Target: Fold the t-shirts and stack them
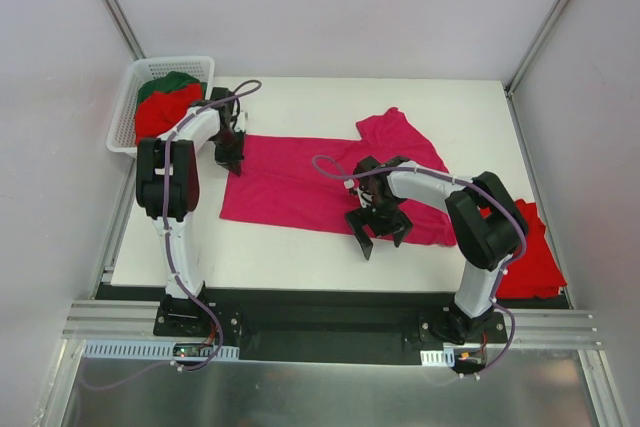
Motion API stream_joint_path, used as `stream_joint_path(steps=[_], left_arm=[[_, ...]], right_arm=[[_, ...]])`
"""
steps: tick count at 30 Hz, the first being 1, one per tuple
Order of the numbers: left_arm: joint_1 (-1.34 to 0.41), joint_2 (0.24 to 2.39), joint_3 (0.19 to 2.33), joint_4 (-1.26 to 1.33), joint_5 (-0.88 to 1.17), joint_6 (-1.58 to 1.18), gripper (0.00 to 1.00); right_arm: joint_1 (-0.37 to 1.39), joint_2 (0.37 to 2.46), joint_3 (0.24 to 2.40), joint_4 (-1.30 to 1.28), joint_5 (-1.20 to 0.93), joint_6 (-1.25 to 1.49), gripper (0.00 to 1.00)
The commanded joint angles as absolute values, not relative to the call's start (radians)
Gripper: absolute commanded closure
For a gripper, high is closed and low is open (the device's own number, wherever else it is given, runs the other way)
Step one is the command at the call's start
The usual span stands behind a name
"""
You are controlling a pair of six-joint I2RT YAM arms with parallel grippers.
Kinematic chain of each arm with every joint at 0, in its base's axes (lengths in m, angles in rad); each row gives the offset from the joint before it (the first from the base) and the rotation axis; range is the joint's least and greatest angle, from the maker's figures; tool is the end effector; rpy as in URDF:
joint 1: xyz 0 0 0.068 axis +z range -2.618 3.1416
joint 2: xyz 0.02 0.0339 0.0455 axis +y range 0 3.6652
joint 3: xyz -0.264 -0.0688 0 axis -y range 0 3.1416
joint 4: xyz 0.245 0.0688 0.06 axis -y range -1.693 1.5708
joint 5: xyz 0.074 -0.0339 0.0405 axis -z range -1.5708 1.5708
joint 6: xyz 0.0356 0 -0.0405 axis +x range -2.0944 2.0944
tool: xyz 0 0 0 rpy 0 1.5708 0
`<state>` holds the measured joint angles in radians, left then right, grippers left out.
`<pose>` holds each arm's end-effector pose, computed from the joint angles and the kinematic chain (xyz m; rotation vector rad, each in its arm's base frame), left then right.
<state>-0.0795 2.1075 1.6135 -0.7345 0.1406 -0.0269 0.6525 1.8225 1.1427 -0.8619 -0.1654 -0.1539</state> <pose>0.4340 -0.0396 0.1741 0.1077 2.7972 -0.2225 0.2485 0.1972 0.1528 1.2268 -2.8665 -0.2616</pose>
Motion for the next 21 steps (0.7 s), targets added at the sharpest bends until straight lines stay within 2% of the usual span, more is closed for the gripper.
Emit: stream_joint_path(steps=[1,13,15,21], left_arm=[[-0.086,2.094,1.626,-0.753,0.120,-0.021,0.91],[-0.086,2.094,1.683,-0.758,0.092,-0.021,0.80],[-0.086,2.100,1.687,-0.759,0.092,-0.023,0.74],[-0.086,2.109,1.686,-0.761,0.098,-0.023,0.66]], right_arm=[[0.657,1.827,1.151,-0.896,-0.172,-0.158,0.04],[0.658,1.821,1.135,-0.894,-0.172,-0.160,0.04],[0.657,1.822,1.134,-0.894,-0.170,-0.160,0.04],[0.657,1.824,1.132,-0.896,-0.172,-0.161,0.04]])
